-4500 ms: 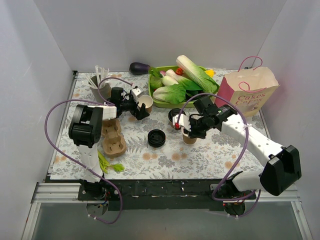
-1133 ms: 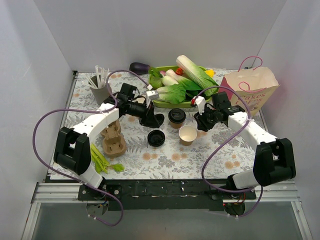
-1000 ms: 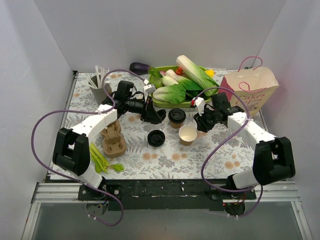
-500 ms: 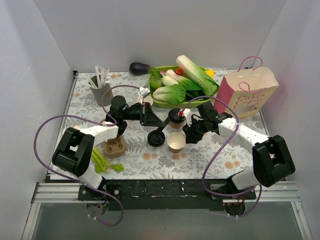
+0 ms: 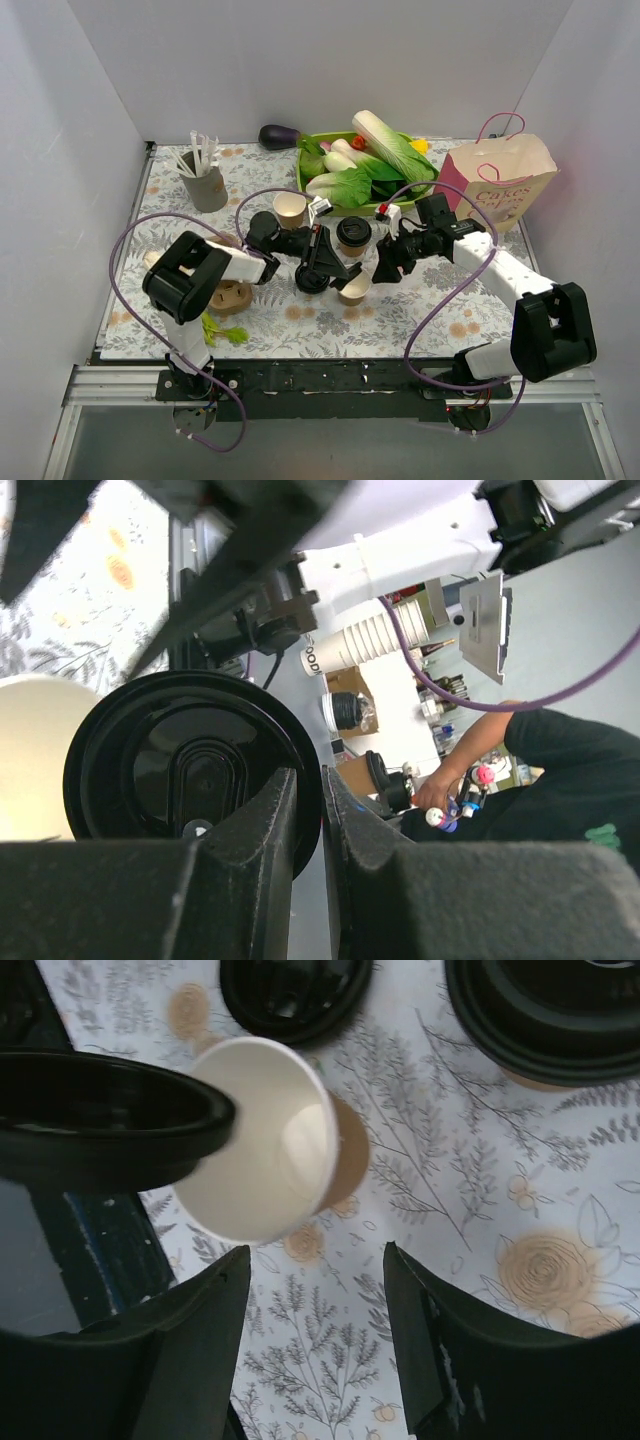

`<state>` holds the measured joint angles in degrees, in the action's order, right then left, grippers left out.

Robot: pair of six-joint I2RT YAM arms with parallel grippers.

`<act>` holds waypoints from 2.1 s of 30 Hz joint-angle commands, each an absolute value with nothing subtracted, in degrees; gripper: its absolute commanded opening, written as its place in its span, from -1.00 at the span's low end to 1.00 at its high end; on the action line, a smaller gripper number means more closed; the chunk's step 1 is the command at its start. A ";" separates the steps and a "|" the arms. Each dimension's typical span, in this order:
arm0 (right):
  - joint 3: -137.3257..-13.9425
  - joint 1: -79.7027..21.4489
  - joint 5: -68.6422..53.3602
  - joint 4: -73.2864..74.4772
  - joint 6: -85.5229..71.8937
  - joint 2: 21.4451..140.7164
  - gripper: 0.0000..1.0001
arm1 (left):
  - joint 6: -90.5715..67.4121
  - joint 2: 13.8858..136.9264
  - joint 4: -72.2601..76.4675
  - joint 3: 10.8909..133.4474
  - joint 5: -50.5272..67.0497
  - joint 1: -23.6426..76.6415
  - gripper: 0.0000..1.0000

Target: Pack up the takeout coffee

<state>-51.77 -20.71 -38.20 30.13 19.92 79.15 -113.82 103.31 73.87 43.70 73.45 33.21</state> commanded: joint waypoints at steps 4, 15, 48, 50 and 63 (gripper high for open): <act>-52.38 -20.74 -51.93 31.29 22.58 76.64 0.32 | -129.90 110.55 88.42 47.54 71.63 33.40 -1.00; -53.26 -20.74 -52.74 28.39 22.06 77.17 0.31 | -133.33 115.14 90.79 51.24 71.37 33.66 -0.52; -61.35 -34.27 -33.94 49.75 78.30 69.17 0.22 | -54.58 86.06 -3.78 62.15 50.19 29.27 0.22; -60.74 -36.20 -32.26 49.57 82.15 69.43 0.22 | -55.11 84.91 -4.04 60.91 49.22 27.87 0.23; -56.78 -40.43 -25.14 44.04 90.17 71.36 0.08 | -54.40 81.47 -4.40 57.22 47.64 24.96 0.23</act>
<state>-57.21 -39.88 -27.31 46.04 86.98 70.13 -55.68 85.14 -4.36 57.67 48.40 25.36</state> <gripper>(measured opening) 0.563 0.615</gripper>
